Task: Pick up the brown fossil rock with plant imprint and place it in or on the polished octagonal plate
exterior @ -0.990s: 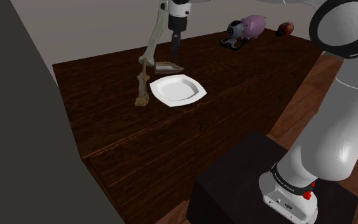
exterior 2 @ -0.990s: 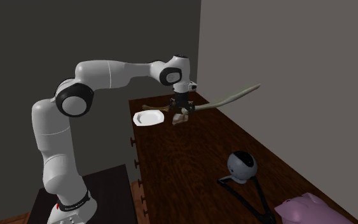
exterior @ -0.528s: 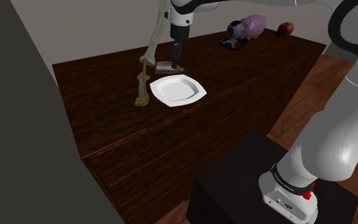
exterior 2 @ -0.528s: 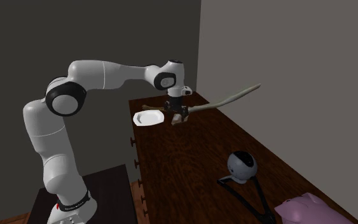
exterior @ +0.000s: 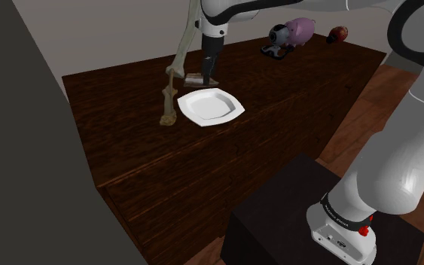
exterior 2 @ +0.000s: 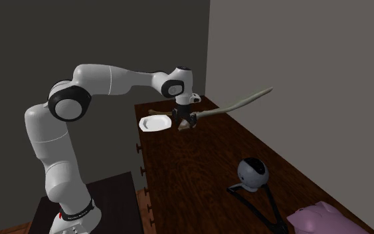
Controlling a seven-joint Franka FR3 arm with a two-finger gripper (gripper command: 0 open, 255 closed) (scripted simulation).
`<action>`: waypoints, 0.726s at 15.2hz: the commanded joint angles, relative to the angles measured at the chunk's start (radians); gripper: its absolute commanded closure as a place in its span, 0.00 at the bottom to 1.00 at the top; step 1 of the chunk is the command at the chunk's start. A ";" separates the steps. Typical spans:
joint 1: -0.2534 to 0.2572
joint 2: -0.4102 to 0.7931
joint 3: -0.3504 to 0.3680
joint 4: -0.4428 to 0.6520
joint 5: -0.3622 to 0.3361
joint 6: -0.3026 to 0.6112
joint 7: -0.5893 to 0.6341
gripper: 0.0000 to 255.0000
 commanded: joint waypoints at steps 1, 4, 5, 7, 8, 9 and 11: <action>0.000 0.000 0.000 -0.001 0.000 0.000 0.000 0.00; 0.000 0.000 0.000 0.000 0.000 0.000 0.000 1.00; 0.000 0.000 0.000 0.000 0.000 0.001 0.000 1.00; 0.000 0.000 0.000 -0.001 0.000 0.001 0.000 1.00; 0.000 0.001 0.000 -0.001 0.000 0.001 0.000 1.00; 0.000 0.001 0.000 -0.002 0.000 0.002 0.000 1.00; 0.000 0.001 0.000 -0.001 0.000 0.002 0.000 1.00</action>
